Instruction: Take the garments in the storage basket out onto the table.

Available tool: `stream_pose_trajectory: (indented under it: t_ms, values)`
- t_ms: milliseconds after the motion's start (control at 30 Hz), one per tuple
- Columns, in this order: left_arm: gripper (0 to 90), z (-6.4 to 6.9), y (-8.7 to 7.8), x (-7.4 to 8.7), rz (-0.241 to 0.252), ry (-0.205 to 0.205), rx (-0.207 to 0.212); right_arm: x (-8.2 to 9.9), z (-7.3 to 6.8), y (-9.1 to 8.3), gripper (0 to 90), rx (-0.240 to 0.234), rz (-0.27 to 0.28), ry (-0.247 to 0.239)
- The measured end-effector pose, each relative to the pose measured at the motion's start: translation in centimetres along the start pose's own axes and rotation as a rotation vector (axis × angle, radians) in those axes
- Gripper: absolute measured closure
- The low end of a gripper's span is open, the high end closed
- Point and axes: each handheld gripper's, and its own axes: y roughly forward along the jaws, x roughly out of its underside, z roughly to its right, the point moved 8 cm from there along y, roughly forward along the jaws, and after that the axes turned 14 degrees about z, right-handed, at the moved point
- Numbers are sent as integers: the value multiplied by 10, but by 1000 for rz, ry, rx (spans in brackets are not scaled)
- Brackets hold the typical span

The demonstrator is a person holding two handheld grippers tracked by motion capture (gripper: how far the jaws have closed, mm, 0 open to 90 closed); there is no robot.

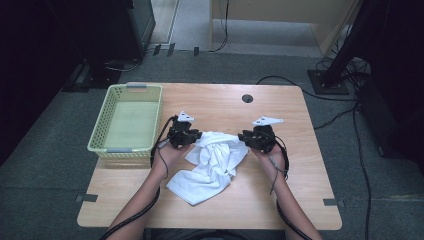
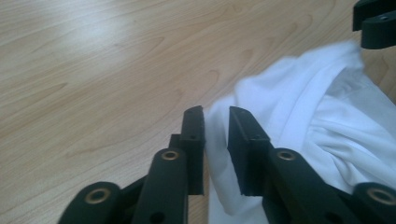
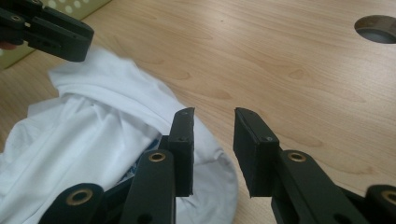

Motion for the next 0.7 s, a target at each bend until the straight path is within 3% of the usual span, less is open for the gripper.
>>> stream_pose_trajectory:
  t_ms: [200, 400, 567, 700]
  values:
    - [668, -4, -5, 6, 3, -16, -16, 5, -1, -5, 663, -2, -11, -8]
    - [587, 0, -5, 19, -11, 13, -33, 16, -5, -8, 648, -7, -32, -6]
    - [529, -2, -3, 26, -9, -11, -35, 22, -5, -8, 626, -4, -37, 0]
    - [494, 0, -6, 31, -7, 4, -43, 25, -5, -10, 611, -4, -38, -3]
